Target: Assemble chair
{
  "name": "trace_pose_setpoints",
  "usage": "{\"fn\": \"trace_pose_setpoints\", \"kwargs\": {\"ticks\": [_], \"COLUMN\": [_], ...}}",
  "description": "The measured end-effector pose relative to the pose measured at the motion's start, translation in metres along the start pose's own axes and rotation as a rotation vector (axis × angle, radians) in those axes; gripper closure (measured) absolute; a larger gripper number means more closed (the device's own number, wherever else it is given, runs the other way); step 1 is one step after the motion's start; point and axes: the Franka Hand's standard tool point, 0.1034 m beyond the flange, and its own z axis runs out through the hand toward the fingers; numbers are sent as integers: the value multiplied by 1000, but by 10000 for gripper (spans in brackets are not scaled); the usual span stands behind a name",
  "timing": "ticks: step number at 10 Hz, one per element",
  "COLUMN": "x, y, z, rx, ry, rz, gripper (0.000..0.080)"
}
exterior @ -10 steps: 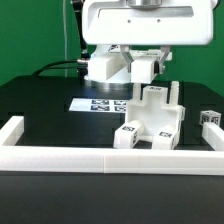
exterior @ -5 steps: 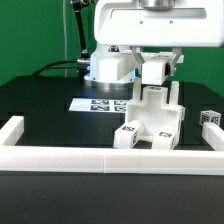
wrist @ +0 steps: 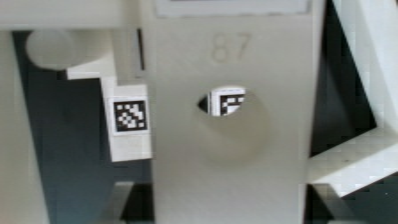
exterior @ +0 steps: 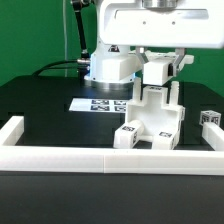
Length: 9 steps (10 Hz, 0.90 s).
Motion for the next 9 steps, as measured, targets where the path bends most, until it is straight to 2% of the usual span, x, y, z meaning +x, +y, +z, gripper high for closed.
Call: {"fn": "trace_pose_setpoints", "kwargs": {"ticks": [4, 7, 9], "x": [-2, -4, -4], "y": [-2, -13, -12], "z": [2, 2, 3], "rx": [-3, -2, -3], "ry": [-3, 16, 15], "rz": [7, -72, -71], "gripper": [511, 511, 511]}}
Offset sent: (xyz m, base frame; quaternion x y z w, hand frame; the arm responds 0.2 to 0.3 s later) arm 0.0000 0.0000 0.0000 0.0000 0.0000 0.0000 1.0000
